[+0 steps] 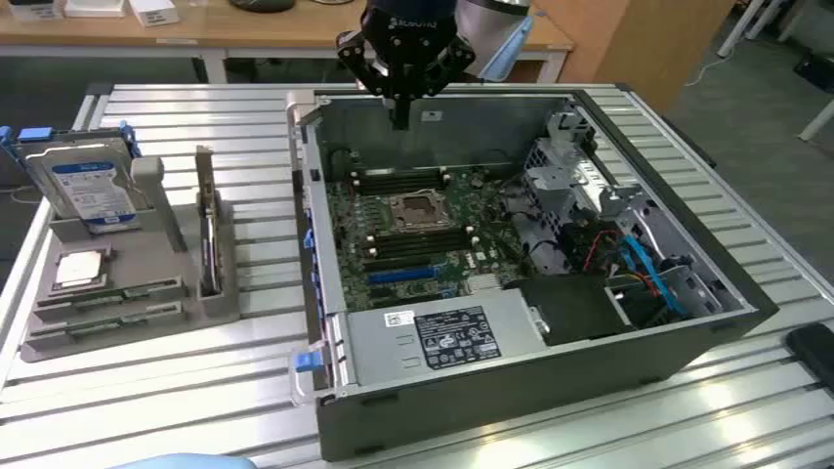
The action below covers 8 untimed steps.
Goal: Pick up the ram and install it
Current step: 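Reach for the ram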
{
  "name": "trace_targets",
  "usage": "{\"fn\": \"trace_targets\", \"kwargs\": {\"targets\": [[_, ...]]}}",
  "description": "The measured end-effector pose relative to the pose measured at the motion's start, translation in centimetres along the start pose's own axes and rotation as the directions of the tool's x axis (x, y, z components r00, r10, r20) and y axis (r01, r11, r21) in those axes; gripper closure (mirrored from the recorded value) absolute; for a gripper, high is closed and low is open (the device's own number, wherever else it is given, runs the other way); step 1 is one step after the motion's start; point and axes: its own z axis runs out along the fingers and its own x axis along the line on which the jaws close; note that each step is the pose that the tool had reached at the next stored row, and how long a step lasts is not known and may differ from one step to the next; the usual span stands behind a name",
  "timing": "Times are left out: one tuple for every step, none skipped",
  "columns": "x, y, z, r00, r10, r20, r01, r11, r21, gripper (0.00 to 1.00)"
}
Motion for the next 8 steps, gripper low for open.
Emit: {"fn": "trace_targets", "kwargs": {"targets": [[0.0,0.0,0.0,1.0,0.0,0.0,0.0,1.0,0.0,0.9],[0.0,0.0,0.0,1.0,0.0,0.0,0.0,1.0,0.0,0.9],[0.0,0.0,0.0,1.0,0.0,0.0,0.0,1.0,0.0,0.9],[0.0,0.0,0.0,1.0,0.0,0.0,0.0,1.0,0.0,0.9],[0.0,0.0,0.0,1.0,0.0,0.0,0.0,1.0,0.0,0.9],[0.0,0.0,0.0,1.0,0.0,0.0,0.0,1.0,0.0,0.9],[0.0,0.0,0.0,1.0,0.0,0.0,0.0,1.0,0.0,0.9],[0.0,0.0,0.0,1.0,0.0,0.0,0.0,1.0,0.0,0.9]]}}
